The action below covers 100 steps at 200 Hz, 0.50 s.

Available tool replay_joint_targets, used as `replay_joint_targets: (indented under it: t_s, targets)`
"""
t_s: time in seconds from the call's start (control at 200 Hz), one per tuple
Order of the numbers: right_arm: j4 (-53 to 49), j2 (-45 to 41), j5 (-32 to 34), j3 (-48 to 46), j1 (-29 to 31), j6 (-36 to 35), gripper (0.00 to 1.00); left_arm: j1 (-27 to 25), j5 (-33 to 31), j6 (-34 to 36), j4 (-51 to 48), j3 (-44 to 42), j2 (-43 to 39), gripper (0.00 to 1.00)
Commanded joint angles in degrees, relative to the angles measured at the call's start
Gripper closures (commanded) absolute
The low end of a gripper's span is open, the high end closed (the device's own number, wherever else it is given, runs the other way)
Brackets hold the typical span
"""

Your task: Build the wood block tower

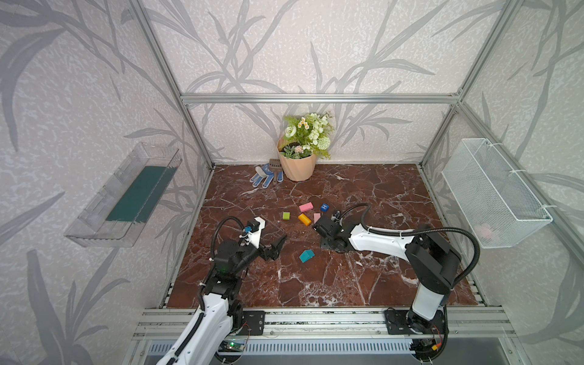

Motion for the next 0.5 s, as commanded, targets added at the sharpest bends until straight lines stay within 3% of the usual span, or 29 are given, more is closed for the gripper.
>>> replay_joint_targets:
  t_s: [0.0,0.495]
  targets:
    - [-1.1,-0.46,1.25,-1.04,0.39,0.6,0.34,-0.15,-0.03,0.26,1.32,-0.6,-0.66,0.01]
    - [0.46,-2.05,0.66,-1.51,0.38,-0.65,0.27,-0.15,-0.05,0.26,1.34,-0.64,-0.53,0.01]
